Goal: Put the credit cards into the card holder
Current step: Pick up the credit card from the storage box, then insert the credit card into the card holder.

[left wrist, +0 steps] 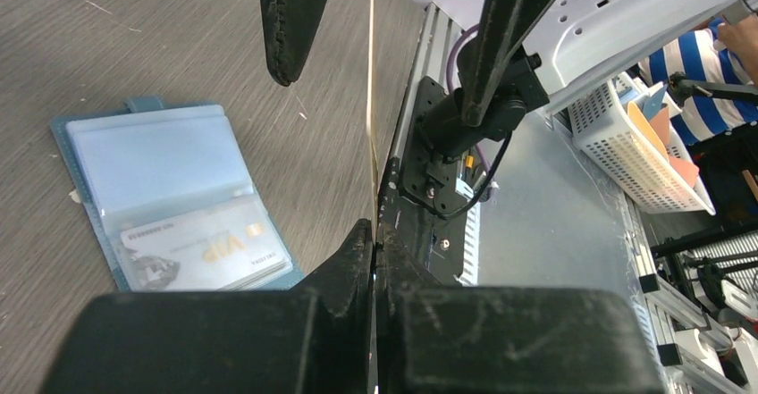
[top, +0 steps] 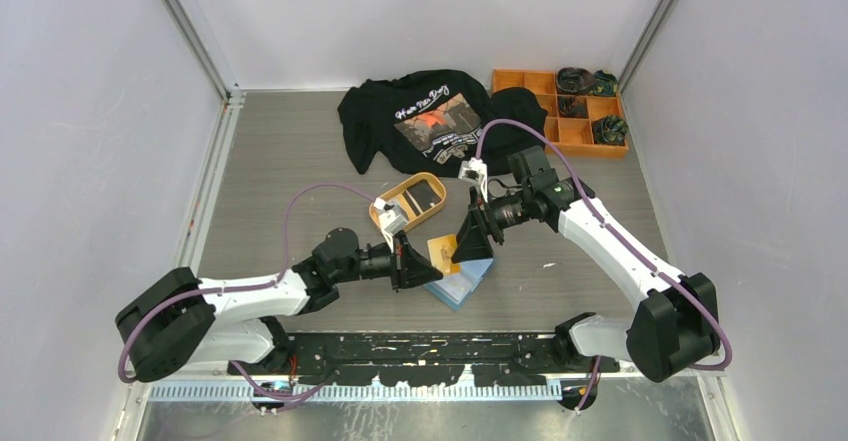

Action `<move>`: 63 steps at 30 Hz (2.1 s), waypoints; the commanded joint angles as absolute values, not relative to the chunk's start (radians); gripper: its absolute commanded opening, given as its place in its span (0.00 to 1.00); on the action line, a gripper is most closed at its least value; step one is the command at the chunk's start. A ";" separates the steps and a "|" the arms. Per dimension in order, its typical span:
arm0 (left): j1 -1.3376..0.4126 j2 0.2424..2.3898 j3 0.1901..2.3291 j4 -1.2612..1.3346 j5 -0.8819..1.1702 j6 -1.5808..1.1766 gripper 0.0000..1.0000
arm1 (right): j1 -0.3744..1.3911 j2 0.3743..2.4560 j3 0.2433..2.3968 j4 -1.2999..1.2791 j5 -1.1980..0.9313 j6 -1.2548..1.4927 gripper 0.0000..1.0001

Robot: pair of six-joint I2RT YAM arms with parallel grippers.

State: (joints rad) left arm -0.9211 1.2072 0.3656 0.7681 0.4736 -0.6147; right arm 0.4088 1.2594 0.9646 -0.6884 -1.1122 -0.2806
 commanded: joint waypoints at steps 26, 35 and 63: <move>-0.948 1.157 0.322 0.799 0.318 -0.670 0.39 | 0.375 1.263 1.031 -0.785 -1.098 -0.361 0.05; -0.954 1.052 0.215 0.649 0.100 -1.017 0.57 | 0.280 1.374 1.057 -0.935 -0.961 -0.442 0.05; -1.259 1.462 0.417 0.454 -0.429 -1.533 0.53 | 0.274 1.745 1.132 -0.884 -0.776 -0.397 0.04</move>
State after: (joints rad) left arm -1.2530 1.4433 0.3775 0.4541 -0.3641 -1.4742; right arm 0.2775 1.7355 1.1076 -0.9070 -0.7784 -0.4038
